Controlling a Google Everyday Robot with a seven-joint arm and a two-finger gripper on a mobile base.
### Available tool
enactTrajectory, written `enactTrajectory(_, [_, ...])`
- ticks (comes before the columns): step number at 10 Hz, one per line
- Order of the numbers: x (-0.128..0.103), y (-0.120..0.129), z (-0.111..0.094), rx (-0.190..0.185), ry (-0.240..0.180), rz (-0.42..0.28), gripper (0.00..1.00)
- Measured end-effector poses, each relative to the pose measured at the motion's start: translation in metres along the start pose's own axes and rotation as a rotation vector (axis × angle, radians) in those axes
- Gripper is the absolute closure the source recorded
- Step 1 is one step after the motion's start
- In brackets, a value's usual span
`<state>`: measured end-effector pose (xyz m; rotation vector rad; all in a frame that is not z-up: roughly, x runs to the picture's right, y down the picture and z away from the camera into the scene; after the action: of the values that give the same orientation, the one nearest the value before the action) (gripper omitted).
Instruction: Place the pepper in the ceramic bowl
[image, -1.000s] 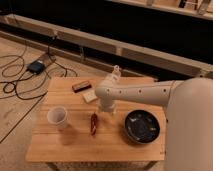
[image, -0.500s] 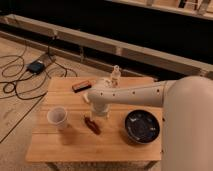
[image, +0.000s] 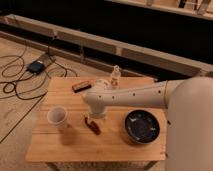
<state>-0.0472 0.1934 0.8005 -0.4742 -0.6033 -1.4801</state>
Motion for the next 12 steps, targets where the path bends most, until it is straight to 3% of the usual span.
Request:
enactTrajectory(4, [-0.021,-0.003,0.01,-0.004,-0.017,-0.121,0.39])
enactTrajectory(8, [-0.015,-0.019,0.02,0.002,-0.003,-0.291,0.39])
enactTrajectory(12, [-0.009,-0.03,0.03,0.004,-0.013,-0.388,0.43])
